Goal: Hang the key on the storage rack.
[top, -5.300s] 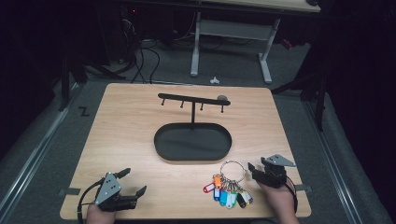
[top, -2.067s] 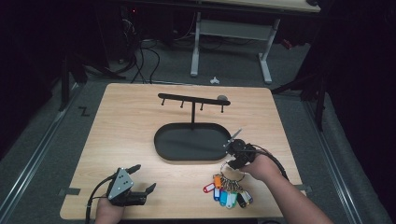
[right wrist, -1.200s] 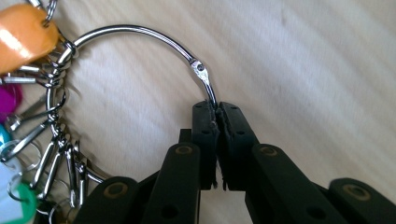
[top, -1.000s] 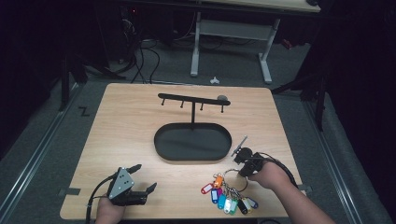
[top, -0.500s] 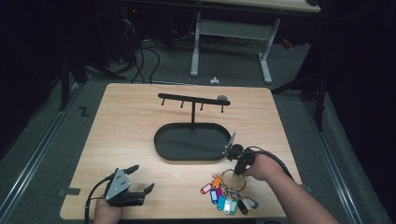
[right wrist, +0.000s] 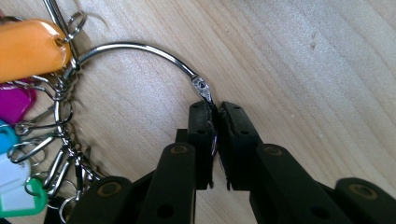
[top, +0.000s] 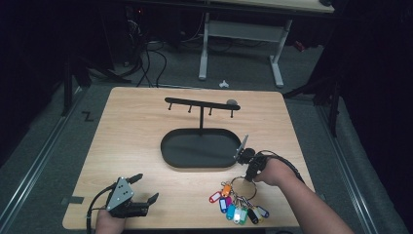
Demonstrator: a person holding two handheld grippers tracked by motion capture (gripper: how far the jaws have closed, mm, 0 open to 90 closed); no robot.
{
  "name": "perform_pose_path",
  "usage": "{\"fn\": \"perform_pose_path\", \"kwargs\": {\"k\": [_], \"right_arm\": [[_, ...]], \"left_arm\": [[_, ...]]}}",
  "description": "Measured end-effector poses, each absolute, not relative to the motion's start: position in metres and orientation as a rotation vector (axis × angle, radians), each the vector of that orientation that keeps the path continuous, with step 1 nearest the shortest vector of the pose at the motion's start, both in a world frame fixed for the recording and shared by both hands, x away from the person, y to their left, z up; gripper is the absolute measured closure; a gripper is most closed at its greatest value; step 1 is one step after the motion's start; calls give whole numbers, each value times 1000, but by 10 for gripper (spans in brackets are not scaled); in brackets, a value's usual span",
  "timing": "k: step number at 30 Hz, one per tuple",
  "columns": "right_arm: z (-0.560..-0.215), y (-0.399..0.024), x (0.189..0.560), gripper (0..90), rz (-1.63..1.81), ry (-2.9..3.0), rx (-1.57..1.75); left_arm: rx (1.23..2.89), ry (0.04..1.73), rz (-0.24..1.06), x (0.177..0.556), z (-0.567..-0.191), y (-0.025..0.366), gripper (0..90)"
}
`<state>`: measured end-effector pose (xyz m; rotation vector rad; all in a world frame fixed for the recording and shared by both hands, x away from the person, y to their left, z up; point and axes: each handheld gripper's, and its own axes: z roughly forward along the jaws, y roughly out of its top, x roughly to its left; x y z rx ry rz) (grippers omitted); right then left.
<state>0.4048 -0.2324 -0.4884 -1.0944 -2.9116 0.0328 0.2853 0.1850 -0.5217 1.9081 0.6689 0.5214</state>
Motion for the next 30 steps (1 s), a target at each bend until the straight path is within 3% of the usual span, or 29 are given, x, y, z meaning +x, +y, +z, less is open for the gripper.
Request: {"fn": "perform_pose_path", "kwargs": {"k": [23,30], "right_arm": [[-488,-223,393,868,101,-3026,-1062],[-459,-223,389,869,-22,-2994,-1076]], "left_arm": [[1912,666,529,285,-523,182,150],[1906,668,528,286,-522,181,150]]}}
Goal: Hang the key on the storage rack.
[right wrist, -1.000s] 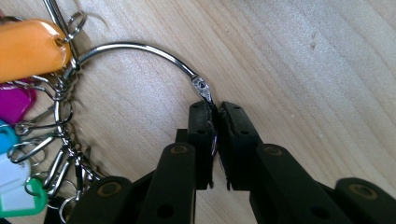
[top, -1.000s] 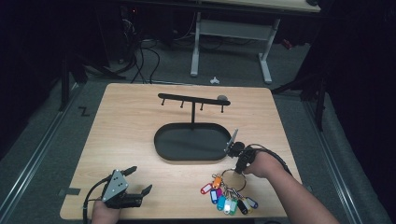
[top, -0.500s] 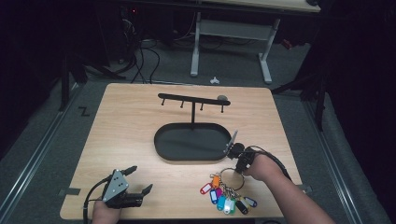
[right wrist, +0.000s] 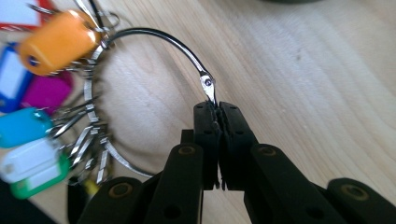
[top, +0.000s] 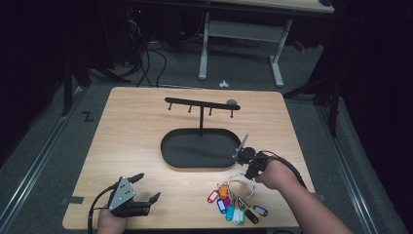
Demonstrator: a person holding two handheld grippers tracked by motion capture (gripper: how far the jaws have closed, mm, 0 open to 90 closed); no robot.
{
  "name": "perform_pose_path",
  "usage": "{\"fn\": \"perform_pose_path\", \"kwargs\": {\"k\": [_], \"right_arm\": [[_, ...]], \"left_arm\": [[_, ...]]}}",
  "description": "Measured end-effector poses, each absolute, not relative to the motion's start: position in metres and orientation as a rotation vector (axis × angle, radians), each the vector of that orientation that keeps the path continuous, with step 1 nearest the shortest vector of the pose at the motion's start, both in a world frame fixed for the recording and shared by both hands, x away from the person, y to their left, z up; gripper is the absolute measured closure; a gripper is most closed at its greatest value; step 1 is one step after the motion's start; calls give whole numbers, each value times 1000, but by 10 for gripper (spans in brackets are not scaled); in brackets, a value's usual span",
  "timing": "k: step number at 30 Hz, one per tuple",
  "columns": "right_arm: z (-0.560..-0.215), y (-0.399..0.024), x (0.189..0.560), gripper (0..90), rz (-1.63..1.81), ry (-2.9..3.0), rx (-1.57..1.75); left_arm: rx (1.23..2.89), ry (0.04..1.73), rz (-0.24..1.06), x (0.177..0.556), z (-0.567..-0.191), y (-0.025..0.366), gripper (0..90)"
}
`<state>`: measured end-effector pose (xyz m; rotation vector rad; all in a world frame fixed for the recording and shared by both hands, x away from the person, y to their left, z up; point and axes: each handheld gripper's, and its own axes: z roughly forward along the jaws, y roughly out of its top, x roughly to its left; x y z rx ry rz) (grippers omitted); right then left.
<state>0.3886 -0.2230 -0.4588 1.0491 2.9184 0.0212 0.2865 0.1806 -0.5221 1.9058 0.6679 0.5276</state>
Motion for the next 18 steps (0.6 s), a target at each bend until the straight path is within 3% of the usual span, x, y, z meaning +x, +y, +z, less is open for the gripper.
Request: {"fn": "perform_pose_path", "kwargs": {"k": [18], "right_arm": [[-381,-229,382,873,129,2883,1078]], "left_arm": [[1910,657,522,286,-522,179,150]]}}
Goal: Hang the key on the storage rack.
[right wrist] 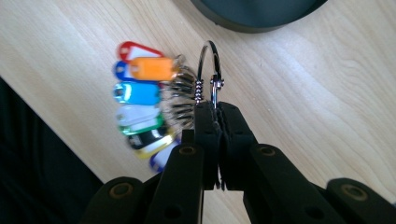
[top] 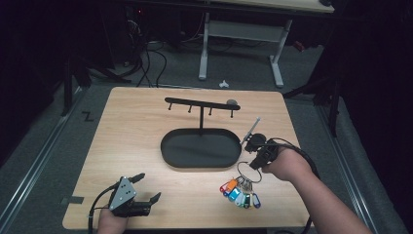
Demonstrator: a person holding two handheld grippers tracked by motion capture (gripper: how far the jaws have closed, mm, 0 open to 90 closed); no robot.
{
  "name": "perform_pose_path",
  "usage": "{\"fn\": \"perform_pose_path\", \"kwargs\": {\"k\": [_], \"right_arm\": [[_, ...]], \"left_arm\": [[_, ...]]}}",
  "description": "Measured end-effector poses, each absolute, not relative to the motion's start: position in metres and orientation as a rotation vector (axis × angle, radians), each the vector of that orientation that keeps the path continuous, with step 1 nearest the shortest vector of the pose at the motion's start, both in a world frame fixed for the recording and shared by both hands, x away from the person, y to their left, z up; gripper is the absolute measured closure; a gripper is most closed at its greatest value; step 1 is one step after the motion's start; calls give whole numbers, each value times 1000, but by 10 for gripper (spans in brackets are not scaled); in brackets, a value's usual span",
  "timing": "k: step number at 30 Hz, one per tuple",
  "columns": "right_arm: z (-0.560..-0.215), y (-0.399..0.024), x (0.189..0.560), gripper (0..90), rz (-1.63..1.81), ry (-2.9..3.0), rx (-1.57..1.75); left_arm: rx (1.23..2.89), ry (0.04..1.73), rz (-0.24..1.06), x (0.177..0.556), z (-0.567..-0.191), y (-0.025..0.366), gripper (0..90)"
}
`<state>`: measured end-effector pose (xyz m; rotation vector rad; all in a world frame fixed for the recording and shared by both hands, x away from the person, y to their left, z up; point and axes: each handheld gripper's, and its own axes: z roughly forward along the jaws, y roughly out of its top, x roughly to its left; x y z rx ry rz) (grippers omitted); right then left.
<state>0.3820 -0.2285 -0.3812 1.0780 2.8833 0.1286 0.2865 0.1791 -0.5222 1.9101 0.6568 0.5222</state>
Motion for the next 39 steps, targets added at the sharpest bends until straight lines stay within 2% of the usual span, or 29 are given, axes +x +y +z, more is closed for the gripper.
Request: {"fn": "perform_pose_path", "kwargs": {"k": [26,39], "right_arm": [[-290,-221,383,873,215,2814,1055],[-284,-206,404,873,255,2794,1064]], "left_arm": [[1914,653,517,286,-522,178,150],[1896,659,510,284,-520,184,151]]}}
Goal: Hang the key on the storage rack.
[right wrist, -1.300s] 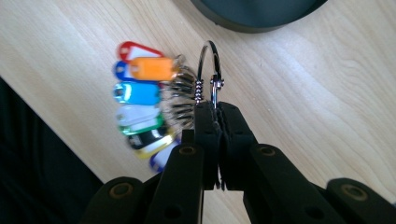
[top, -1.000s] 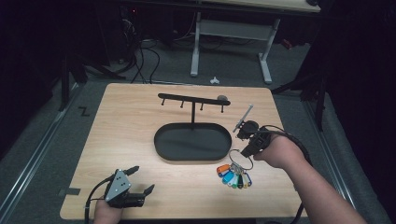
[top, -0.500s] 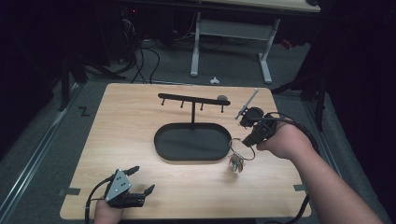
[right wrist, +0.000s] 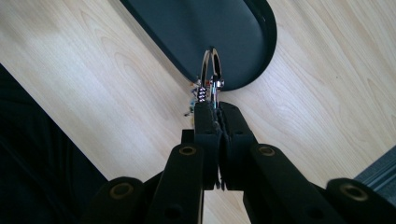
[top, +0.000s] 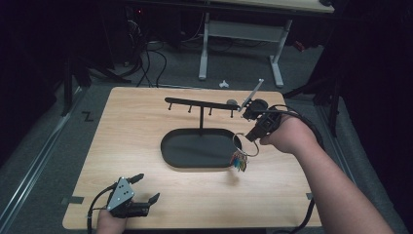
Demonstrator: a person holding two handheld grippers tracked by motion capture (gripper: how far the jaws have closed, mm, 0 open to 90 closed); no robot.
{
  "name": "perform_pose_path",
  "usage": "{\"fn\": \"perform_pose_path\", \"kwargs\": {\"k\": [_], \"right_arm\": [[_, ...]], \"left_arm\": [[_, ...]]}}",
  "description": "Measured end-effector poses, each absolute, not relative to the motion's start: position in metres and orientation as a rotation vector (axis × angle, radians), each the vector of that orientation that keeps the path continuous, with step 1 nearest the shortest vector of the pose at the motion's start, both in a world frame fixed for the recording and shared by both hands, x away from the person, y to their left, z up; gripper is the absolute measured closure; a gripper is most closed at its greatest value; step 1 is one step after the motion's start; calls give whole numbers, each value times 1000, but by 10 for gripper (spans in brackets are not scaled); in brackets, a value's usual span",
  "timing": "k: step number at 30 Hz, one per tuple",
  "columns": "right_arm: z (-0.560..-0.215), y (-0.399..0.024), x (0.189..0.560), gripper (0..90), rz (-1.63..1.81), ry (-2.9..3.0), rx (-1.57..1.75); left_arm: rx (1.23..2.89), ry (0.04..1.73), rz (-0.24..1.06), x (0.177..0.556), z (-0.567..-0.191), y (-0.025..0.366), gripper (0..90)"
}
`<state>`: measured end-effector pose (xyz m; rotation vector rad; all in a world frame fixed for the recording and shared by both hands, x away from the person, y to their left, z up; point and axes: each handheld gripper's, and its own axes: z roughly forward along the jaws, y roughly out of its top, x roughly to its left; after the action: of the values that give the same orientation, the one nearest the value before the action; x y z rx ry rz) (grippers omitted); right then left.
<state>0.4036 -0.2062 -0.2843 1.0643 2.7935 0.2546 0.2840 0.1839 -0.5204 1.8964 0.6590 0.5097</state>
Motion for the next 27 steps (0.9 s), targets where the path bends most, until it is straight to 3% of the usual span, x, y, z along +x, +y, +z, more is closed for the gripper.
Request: {"fn": "perform_pose_path", "kwargs": {"k": [27], "right_arm": [[-281,-188,452,873,355,2760,1064]], "left_arm": [[1897,694,527,280,-522,195,150]]}}
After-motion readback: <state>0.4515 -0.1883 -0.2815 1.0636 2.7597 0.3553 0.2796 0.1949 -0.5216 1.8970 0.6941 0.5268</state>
